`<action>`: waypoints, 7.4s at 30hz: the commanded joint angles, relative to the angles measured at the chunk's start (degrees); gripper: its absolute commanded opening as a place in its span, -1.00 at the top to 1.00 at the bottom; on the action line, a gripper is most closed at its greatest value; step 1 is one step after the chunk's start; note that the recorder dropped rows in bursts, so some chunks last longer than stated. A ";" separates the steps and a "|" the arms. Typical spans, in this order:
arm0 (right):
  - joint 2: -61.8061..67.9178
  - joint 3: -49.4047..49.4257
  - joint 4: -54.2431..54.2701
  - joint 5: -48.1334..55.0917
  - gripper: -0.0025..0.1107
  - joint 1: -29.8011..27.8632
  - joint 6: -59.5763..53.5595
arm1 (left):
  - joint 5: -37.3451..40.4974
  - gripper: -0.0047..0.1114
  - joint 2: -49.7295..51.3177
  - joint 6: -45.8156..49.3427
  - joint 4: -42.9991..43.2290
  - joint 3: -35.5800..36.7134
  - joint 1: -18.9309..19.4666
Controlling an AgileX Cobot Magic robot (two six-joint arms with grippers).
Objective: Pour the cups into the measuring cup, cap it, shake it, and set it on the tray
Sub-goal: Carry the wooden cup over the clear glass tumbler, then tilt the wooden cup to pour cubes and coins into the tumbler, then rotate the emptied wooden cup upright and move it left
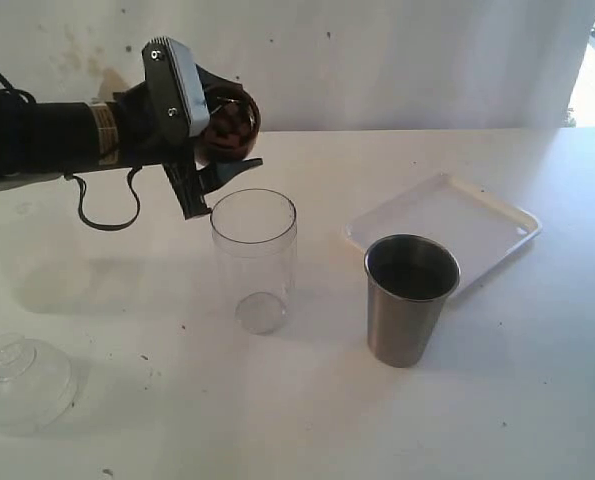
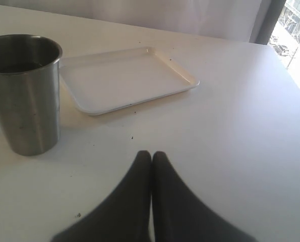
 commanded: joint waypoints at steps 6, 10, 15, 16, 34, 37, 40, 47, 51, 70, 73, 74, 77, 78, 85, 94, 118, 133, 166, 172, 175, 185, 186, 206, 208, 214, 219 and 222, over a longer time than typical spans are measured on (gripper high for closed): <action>-0.28 0.31 -0.33 -0.53 0.96 -0.25 0.27 | -3.64 0.92 -0.10 5.91 2.33 -0.10 -0.21; -0.28 0.31 -0.33 -0.53 0.96 -0.25 0.27 | -2.00 0.92 -0.10 9.79 2.47 -0.10 -0.30; -0.28 0.31 -0.33 -0.53 0.96 -0.25 0.27 | -2.01 0.92 -0.10 13.79 2.84 -0.10 -0.30; -0.28 0.31 -0.33 -0.53 0.96 -0.25 0.27 | -2.12 0.92 -0.10 13.90 3.63 -0.10 -0.42; -0.28 0.31 -0.33 -0.53 0.96 -0.25 0.27 | 0.09 0.92 -0.10 29.86 4.19 -0.10 -1.39; -0.28 0.31 -0.33 -0.53 0.96 -0.25 0.27 | -2.16 0.92 -0.10 32.25 4.19 -0.10 -1.39; -0.28 0.31 -0.33 -0.53 0.96 -0.25 0.27 | -4.42 0.92 -0.10 32.03 4.19 -0.10 -1.39; -0.28 0.31 -0.33 -0.53 0.96 -0.25 0.27 | -5.99 0.92 -0.10 36.71 4.19 -0.10 -1.39; -0.28 0.31 -0.33 -0.53 0.96 -0.25 0.27 | -6.33 0.92 -0.10 43.81 4.19 -0.10 -1.39; -0.28 0.31 -0.33 -0.53 0.96 -0.25 0.27 | -4.53 0.92 -0.10 50.77 4.19 -0.10 -1.39; -0.28 0.31 -0.33 -0.53 0.96 -0.25 0.27 | -1.85 0.92 -0.10 52.66 4.19 -0.10 -1.39; -0.28 0.31 -0.33 -0.53 0.96 -0.25 0.27 | -1.48 0.92 -0.10 54.79 4.19 -0.10 -1.39; -0.28 0.31 -0.33 -0.53 0.96 -0.25 0.27 | -1.47 0.92 -0.10 59.02 4.19 -0.10 -1.39; -0.28 0.31 -0.33 -0.53 0.96 -0.25 0.27 | -1.47 0.92 -0.10 59.26 4.19 -0.10 -1.39; -0.28 0.31 -0.33 -0.53 0.96 -0.25 0.27 | 0.67 0.92 -0.10 61.80 4.19 -0.10 -1.39; -0.28 0.31 -0.33 -0.53 0.96 -0.25 0.27 | -0.27 0.92 -0.10 64.17 4.19 -0.10 -1.39; -0.28 0.31 -0.33 -0.53 0.96 -0.25 0.27 | -0.76 0.92 2.13 62.77 0.68 -0.33 -1.39; -0.28 0.31 -0.33 -0.53 0.96 -0.25 0.27 | -6.85 0.92 2.64 66.55 -3.43 -0.33 -1.39; -0.28 0.31 -0.33 -0.75 0.96 -0.25 1.74 | -5.59 0.92 2.64 74.90 -3.58 -0.33 -1.39; -0.28 0.31 -0.33 -0.75 0.96 -0.25 1.74 | -10.57 0.92 2.53 76.52 -3.15 -0.33 -1.39; -0.28 0.31 -0.33 -0.75 0.96 -0.25 1.74 | -10.57 0.92 2.53 78.80 -2.09 -0.33 -1.39; -0.28 0.31 -0.33 -0.75 0.96 -0.25 1.74 | -10.56 0.92 2.53 87.40 0.28 -0.33 -2.11; -0.28 0.31 -0.33 -0.75 0.96 -0.25 1.74 | -10.44 0.92 2.53 89.01 0.28 -0.33 -2.26; -0.28 0.31 -0.33 -0.75 0.96 -0.25 1.74 | -11.10 0.92 2.53 84.45 -4.74 -0.33 -2.56; -0.28 0.31 -0.33 -0.75 0.96 -0.25 1.74 | -11.10 0.92 2.53 78.20 -7.41 -0.33 -2.56; -0.28 0.31 -0.33 -0.75 0.96 -0.25 1.74 | -13.40 0.92 2.53 54.04 -14.58 -0.33 -2.56; -0.28 0.31 -0.33 -0.75 0.96 -0.25 1.74 | -21.27 0.92 2.53 36.52 -23.49 -0.33 -2.56; -0.28 0.31 -0.33 -0.75 0.96 -0.25 1.74 | -25.83 0.92 2.53 24.79 -29.81 -0.33 -2.56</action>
